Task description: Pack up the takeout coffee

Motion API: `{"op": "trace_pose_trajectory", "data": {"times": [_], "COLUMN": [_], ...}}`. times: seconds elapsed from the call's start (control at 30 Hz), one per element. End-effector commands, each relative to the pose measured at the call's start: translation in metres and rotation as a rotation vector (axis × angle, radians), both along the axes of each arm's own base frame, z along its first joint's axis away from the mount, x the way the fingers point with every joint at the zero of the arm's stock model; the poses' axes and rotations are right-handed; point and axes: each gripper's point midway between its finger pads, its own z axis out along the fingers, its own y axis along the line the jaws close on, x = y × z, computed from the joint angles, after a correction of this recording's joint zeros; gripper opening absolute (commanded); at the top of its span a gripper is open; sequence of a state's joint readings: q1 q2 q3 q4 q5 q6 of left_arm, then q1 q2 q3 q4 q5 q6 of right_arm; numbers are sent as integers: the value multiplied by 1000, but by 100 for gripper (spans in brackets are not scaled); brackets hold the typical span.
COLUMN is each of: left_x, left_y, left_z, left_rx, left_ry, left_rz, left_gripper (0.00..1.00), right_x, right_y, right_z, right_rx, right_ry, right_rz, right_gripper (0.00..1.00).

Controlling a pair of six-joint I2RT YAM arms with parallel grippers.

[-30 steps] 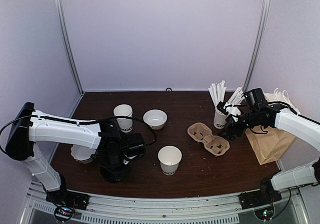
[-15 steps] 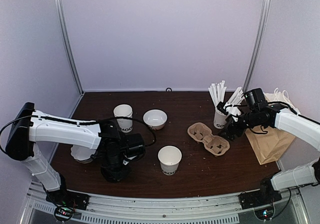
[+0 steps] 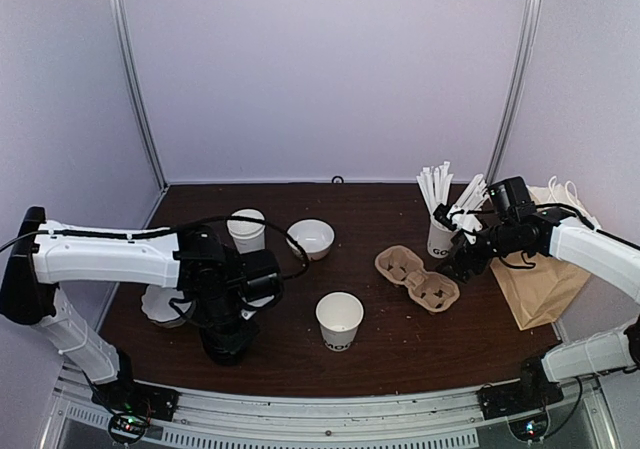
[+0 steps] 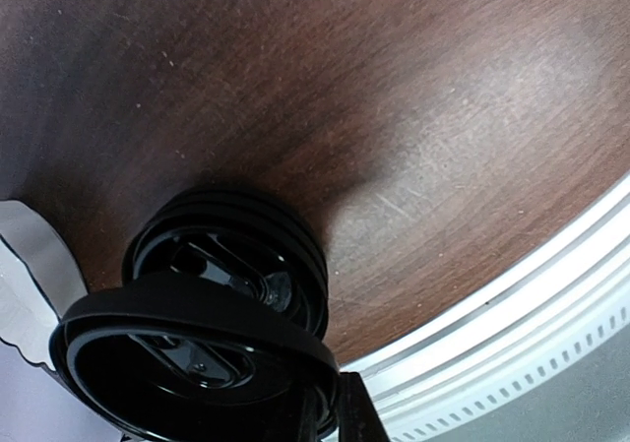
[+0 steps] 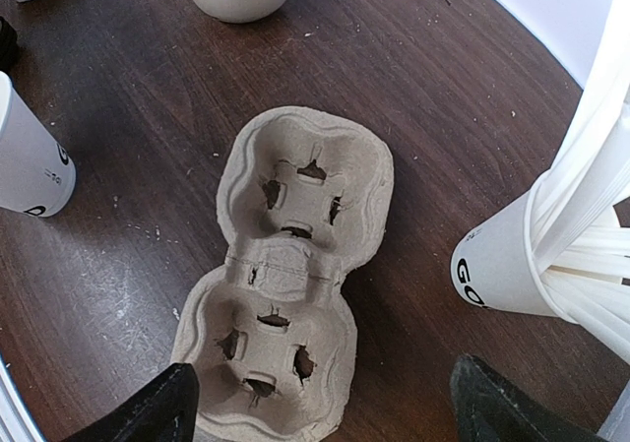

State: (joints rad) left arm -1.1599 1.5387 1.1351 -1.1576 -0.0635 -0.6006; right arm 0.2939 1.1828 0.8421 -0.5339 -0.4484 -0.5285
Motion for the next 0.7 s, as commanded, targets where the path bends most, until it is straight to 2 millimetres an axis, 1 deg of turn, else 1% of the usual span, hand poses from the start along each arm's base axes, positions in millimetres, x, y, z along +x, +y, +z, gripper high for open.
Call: {"op": "trace_pose_trajectory", "data": {"times": [0.0, 0.07, 0.1, 0.17, 0.27, 0.37, 0.47, 0.5, 0.57, 0.67], "left_x": [7, 12, 15, 22, 24, 32, 33, 33, 35, 39], "left_y": [-19, -38, -53, -72, -105, -137, -164, -170, -180, -189], "left_z": [45, 73, 94, 127, 174, 226, 274, 288, 310, 333], "left_rx": [-140, -253, -326, -407, -555, -730, -930, -990, -1080, -1216], "left_ry": [-50, -90, -117, -163, -209, -323, -418, -442, -474, -477], "left_rz": [-44, -99, -149, -206, -319, -407, -489, -510, -537, -563], "left_gripper": [6, 7, 7, 6, 6, 6, 7, 7, 7, 8], "right_x": [-1, -2, -3, -6, -14, -17, -10, -6, -5, -7], "right_y": [-1, 5, 11, 23, 46, 67, 85, 92, 104, 122], "right_z": [5, 16, 27, 43, 72, 103, 141, 150, 172, 200], "right_rx": [15, 63, 95, 153, 239, 326, 447, 485, 563, 661], "right_ry": [-6, 3, 3, 27, 88, 118, 141, 162, 195, 263], "right_rz": [-10, -5, 12, 46, 117, 148, 143, 142, 164, 205], "right_gripper": [92, 93, 93, 92, 93, 95, 96, 97, 97, 99]}}
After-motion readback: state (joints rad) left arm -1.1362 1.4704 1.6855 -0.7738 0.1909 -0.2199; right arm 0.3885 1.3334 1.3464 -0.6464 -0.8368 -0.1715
